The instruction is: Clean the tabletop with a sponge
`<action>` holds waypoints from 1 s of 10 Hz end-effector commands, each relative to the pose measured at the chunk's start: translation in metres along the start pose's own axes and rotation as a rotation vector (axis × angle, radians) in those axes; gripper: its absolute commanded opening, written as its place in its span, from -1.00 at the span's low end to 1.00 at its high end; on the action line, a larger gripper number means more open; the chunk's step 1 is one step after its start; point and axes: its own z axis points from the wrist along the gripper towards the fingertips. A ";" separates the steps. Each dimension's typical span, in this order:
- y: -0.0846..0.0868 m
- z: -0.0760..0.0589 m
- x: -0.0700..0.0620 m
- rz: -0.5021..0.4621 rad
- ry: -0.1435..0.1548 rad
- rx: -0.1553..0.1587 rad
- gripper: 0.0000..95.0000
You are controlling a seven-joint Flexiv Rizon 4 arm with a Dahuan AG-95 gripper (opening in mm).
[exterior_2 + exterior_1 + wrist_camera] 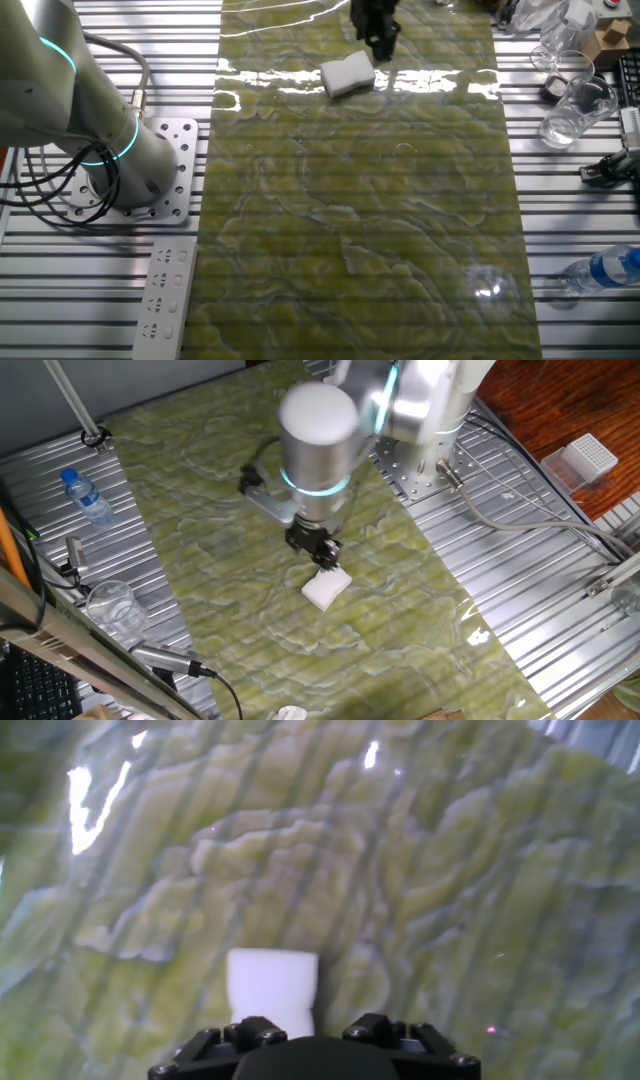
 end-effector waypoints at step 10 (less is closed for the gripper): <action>0.012 0.032 0.007 0.058 -0.045 0.015 0.60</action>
